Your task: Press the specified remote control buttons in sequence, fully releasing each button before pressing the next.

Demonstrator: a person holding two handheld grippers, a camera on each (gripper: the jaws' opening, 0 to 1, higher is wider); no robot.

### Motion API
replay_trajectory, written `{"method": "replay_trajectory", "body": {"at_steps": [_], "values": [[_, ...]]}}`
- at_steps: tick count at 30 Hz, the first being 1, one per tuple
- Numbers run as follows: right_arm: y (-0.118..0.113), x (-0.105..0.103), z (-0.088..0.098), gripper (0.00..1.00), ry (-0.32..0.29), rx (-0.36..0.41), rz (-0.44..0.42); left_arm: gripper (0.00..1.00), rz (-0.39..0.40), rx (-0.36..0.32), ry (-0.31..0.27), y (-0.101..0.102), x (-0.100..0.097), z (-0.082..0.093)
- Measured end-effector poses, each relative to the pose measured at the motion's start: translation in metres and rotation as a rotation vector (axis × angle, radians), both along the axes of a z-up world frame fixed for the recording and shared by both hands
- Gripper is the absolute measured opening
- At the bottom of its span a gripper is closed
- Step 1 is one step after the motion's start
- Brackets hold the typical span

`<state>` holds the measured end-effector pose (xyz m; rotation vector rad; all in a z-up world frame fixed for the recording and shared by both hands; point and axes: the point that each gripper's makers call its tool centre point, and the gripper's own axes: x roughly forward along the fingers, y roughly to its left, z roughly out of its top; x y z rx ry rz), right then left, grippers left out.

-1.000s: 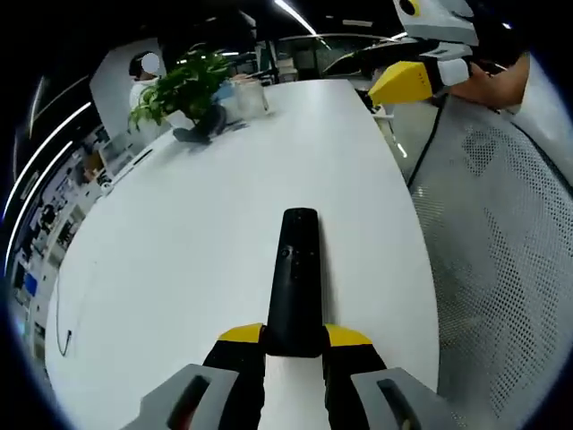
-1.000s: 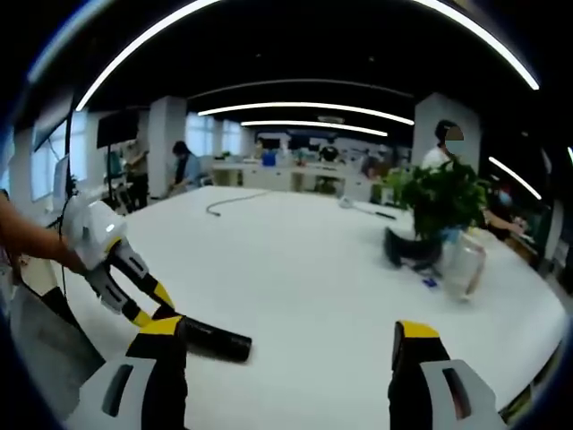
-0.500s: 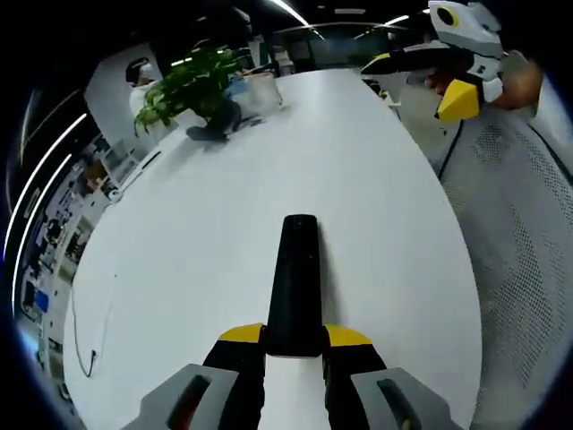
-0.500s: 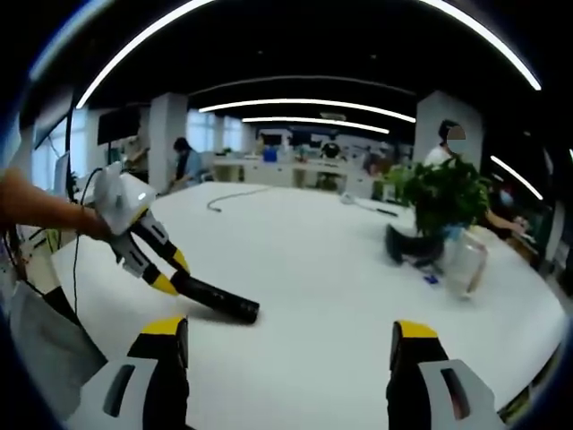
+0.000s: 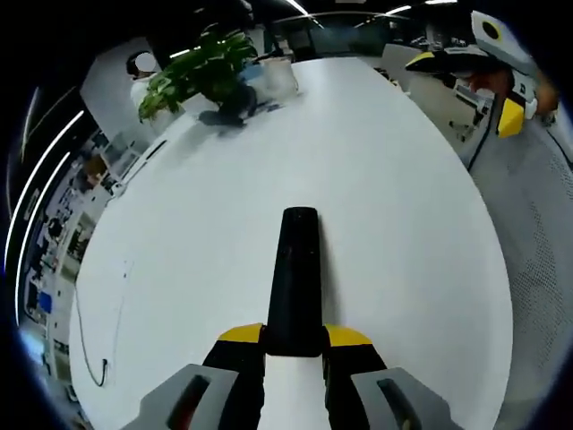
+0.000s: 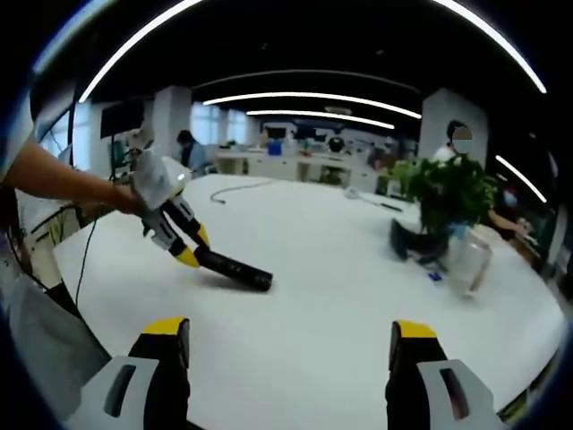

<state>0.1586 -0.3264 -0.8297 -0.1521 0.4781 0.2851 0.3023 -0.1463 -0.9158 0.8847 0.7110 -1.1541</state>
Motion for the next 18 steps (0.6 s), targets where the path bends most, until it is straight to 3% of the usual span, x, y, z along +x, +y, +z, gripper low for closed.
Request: {"method": "replay_trajectory", "body": {"at_steps": [12, 18], "values": [[0.005, -0.001, 0.001, 0.91, 0.002, 0.014, 0.023, 0.23, -0.012, 0.126, 0.015, 0.012, 0.039, -0.013], [0.003, 0.0, 0.001, 0.92, 0.001, 0.026, 0.01, 0.23, -0.025, 0.165, 0.058, 0.011, 0.055, -0.013]]}}
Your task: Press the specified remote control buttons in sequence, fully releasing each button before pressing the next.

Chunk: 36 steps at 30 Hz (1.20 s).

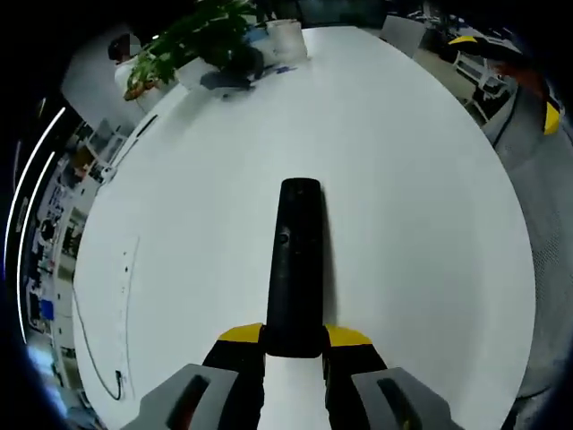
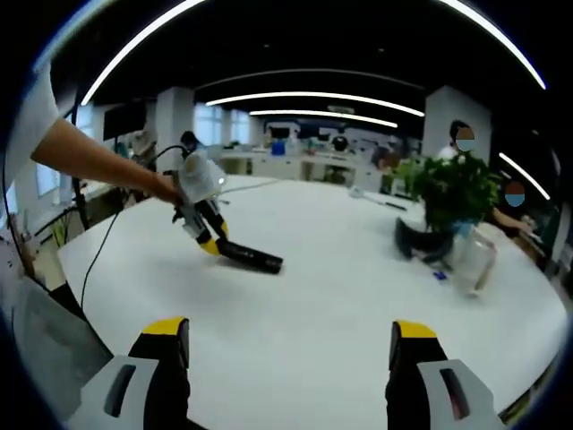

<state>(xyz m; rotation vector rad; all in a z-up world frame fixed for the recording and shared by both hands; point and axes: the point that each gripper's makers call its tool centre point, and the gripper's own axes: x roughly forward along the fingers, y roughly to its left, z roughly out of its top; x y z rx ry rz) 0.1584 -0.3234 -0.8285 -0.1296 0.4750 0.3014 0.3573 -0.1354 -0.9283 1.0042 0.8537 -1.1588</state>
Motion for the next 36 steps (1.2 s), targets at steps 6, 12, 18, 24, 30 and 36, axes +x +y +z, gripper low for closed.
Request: {"method": "replay_trajectory", "body": {"at_steps": [6, 12, 18, 24, 30, 36], "values": [[0.001, 0.0, 0.001, 0.93, 0.0, 0.011, 0.004, 0.23, 0.003, 0.035, -0.011, -0.001, 0.016, -0.001], [0.002, 0.0, 0.001, 0.93, 0.0, 0.013, 0.006, 0.23, -0.02, 0.074, 0.019, -0.002, 0.02, -0.008], [0.003, 0.0, -0.001, 0.93, 0.009, 0.01, 0.012, 0.23, -0.032, 0.112, 0.044, 0.001, 0.022, -0.015], [0.005, 0.0, -0.002, 0.93, 0.014, 0.013, 0.019, 0.23, -0.024, 0.11, 0.075, 0.003, 0.023, -0.017], [0.007, -0.001, -0.004, 0.93, 0.023, 0.006, 0.031, 0.24, -0.009, 0.094, 0.078, 0.003, 0.023, -0.018], [0.01, -0.002, -0.003, 0.93, 0.016, 0.012, 0.045, 0.24, 0.05, 0.038, -0.022, 0.004, 0.023, -0.015]]}}
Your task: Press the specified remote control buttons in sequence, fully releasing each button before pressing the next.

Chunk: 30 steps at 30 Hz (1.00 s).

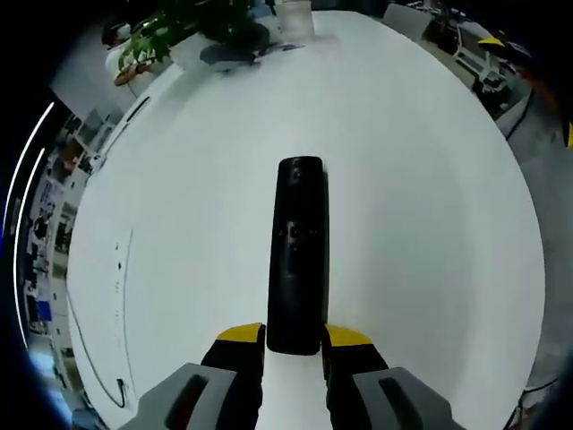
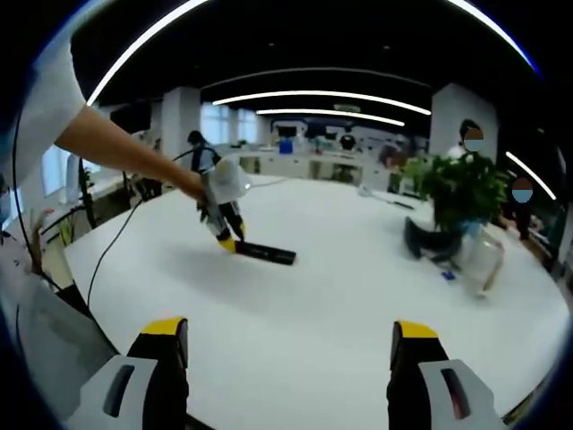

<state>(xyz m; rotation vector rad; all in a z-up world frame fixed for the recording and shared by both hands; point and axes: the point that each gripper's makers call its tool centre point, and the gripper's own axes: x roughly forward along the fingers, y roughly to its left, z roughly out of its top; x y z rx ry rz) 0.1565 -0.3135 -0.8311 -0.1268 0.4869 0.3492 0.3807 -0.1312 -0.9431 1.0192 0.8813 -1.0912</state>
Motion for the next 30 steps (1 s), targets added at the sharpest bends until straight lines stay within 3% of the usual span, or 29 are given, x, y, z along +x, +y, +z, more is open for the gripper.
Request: {"method": "replay_trajectory", "body": {"at_steps": [4, 7, 15, 22, 30], "values": [[0.0014, -0.0005, 0.0006, 0.93, -0.004, -0.003, 0.007, 0.24, 0.163, -0.082, -0.029, 0.0041, -0.0003, 0.0016], [0.001, -0.0009, 0.0003, 0.93, -0.004, -0.011, 0.006, 0.24, 0.2, -0.108, -0.048, 0.0068, -0.0003, 0.0027], [-0.0019, -0.0006, 0.001, 0.92, -0.011, -0.019, -0.006, 0.23, 0.086, -0.053, -0.064, 0.0037, -0.0004, 0.0019], [-0.0054, -0.0001, 0.0001, 0.92, -0.006, -0.017, -0.023, 0.24, 0.06, -0.038, 0.031, 0.0016, 0.0021, -0.0004], [-0.0043, -0.0004, -0.001, 0.91, 0.0, -0.017, -0.018, 0.26, 0.06, -0.05, 0.099, 0.0019, 0.0018, -0.0008]]}}
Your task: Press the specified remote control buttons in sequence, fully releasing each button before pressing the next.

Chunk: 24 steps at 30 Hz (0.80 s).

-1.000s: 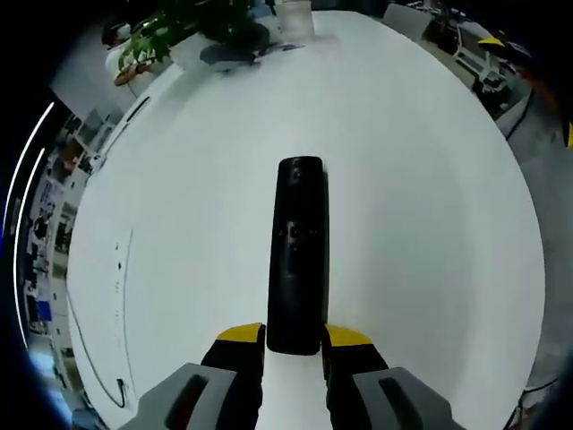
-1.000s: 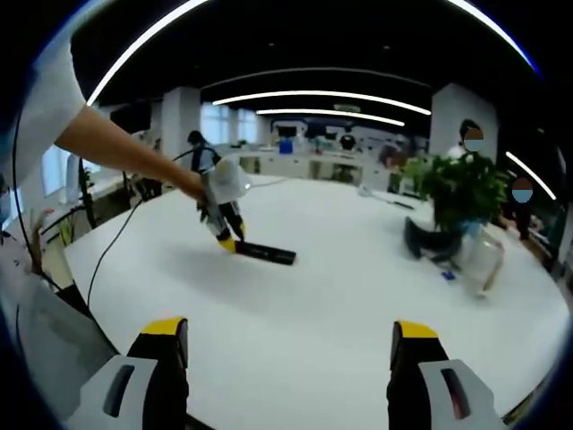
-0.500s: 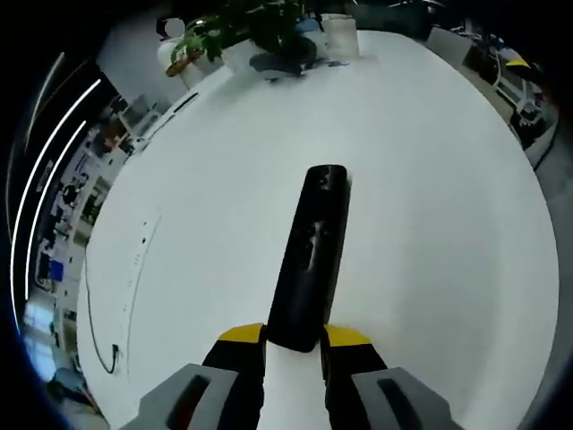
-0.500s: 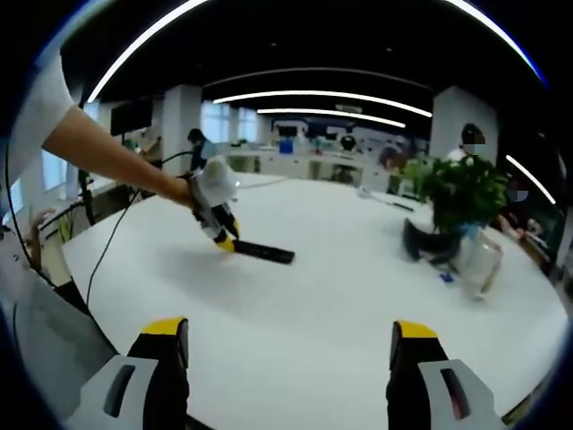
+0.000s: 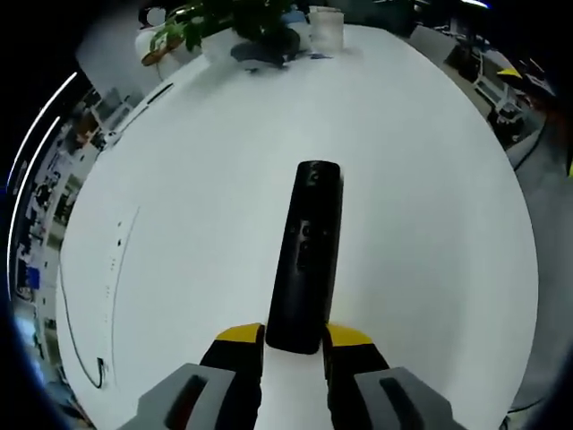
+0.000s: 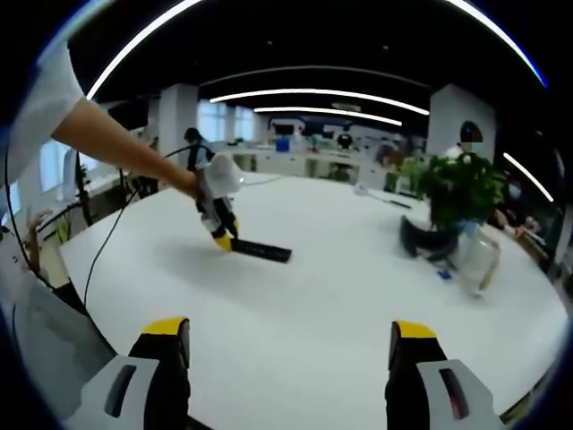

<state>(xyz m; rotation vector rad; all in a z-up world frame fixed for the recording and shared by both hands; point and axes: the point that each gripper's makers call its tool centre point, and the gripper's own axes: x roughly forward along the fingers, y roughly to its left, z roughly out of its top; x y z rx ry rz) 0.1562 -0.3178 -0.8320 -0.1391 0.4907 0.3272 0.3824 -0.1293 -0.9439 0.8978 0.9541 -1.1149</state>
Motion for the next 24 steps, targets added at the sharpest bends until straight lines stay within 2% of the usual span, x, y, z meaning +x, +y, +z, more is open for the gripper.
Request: {"method": "replay_trajectory", "body": {"at_steps": [6, 10, 14, 17, 20, 24], "values": [[0.002, 0.0, -0.002, 0.91, 0.01, -0.008, 0.009, 0.25, -0.021, 0.008, 0.059, -0.001, -0.001, -0.002], [0.001, 0.0, -0.003, 0.91, 0.015, -0.004, 0.006, 0.24, -0.039, 0.014, 0.072, -0.001, -0.002, -0.002], [0.001, 0.0, -0.004, 0.9, 0.019, -0.007, 0.006, 0.23, -0.055, 0.018, 0.05, -0.003, 0.005, -0.002], [0.002, 0.0, -0.004, 0.9, 0.019, -0.009, 0.01, 0.23, -0.012, 0.012, 0.05, -0.004, 0.013, -0.002], [0.001, 0.0, -0.005, 0.9, 0.025, -0.013, 0.008, 0.23, -0.037, 0.022, 0.009, -0.005, 0.022, -0.001], [0.001, 0.0, -0.005, 0.9, 0.023, -0.008, 0.005, 0.24, -0.049, 0.032, 0.024, -0.006, 0.021, -0.001]]}}
